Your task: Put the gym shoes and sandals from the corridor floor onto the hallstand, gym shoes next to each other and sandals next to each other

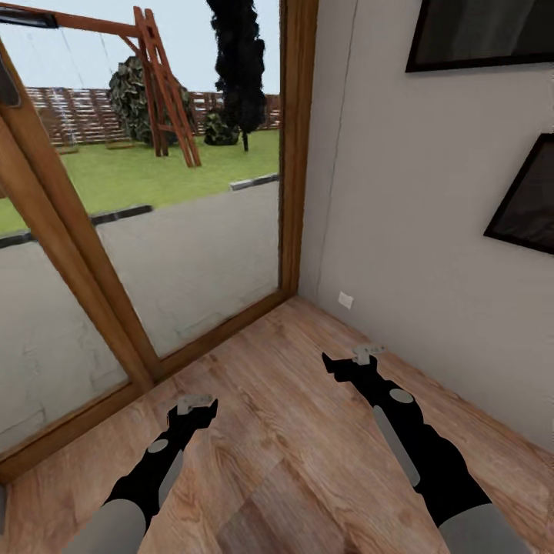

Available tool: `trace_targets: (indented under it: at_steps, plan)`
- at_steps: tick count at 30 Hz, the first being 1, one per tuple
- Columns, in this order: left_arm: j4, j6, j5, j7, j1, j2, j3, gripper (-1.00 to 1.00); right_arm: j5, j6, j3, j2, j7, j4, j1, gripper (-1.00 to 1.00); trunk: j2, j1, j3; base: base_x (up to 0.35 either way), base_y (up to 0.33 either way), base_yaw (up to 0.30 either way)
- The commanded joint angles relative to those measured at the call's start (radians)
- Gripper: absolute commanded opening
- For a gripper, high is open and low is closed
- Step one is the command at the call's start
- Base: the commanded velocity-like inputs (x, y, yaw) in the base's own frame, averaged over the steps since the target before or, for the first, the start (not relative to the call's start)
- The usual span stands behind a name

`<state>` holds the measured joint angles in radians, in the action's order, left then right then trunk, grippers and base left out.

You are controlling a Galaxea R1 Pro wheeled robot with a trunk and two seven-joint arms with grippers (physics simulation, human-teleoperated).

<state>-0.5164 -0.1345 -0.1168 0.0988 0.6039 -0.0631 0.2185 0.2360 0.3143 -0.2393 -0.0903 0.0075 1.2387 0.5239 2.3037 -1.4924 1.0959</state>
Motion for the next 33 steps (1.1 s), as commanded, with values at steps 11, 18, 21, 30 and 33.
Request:
trace_targets:
  at_steps: [11,18,21,30,33]
  plan:
    - [-0.001,-0.003,-0.011,0.007,0.0,0.0,0.009,1.0,0.002,0.003,0.0,-0.001,-0.001,-0.002,0.001,1.0,0.0,0.0,0.001,0.257,0.227,-0.279]
    - [0.007,-0.008,-0.011,0.008,-0.001,0.0,0.008,1.0,0.001,-0.002,0.003,-0.001,-0.004,-0.021,-0.002,1.0,0.0,0.0,0.001,0.175,0.219,-0.287]
    - [0.007,-0.009,-0.011,0.007,-0.001,-0.001,0.007,1.0,-0.001,-0.01,0.004,-0.005,-0.006,-0.043,-0.003,1.0,0.0,0.0,0.001,0.039,0.071,-0.295]
    - [-0.004,-0.028,-0.022,0.006,-0.048,0.008,0.006,1.0,-0.002,-0.386,0.01,-0.044,-0.137,-0.456,-0.019,1.0,0.0,0.0,0.004,0.005,0.009,-0.297]
    - [-0.005,-0.079,-0.024,0.002,-0.079,0.015,0.006,1.0,-0.001,-0.481,0.01,-0.05,-0.162,-0.57,-0.023,1.0,0.0,0.0,0.005,0.0,0.0,-0.297]
